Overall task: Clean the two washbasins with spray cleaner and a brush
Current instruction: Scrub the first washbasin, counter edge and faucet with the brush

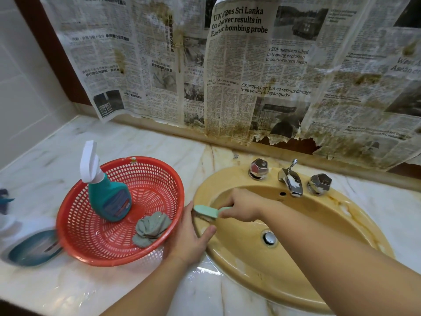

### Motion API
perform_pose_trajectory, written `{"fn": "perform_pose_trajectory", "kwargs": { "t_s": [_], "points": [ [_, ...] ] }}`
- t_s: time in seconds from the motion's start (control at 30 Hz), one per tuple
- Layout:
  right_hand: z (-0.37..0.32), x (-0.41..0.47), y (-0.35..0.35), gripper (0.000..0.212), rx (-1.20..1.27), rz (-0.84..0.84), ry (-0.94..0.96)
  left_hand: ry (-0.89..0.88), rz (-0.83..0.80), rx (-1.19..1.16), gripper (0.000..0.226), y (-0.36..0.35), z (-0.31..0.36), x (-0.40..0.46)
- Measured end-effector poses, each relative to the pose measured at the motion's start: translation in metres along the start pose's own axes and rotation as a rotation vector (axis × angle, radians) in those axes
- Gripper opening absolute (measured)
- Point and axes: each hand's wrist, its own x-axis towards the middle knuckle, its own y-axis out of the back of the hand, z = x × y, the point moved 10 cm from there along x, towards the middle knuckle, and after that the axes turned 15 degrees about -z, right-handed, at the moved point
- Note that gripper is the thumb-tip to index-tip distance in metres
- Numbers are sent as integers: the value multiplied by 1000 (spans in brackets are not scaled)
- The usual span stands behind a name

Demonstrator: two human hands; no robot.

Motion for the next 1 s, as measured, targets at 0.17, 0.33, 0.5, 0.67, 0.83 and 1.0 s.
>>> {"fn": "perform_pose_trajectory", "kwargs": {
  "t_s": [0.17, 0.33, 0.5, 0.67, 0.83, 1.0],
  "points": [
    [7, -8, -14, 13, 32, -47, 102, 8, 12, 25, 84, 1, 1, 1],
    [4, -14, -16, 26, -34, 41, 106, 29, 35, 24, 75, 1, -8, 3],
    [2, -14, -26, 26, 43, -91, 163, 31, 56, 49, 72, 2, -13, 3],
    [6, -30, -40, 22, 89, -131, 173, 10, 76, 43, 74, 3, -9, 2],
    [13, -53, -53, 22, 69, -121, 157, 6, 41, 42, 73, 0, -7, 2],
    [19, -74, -62, 23, 41, -53, 103, 20, -10, 49, 74, -3, -6, 4]
  ]
}}
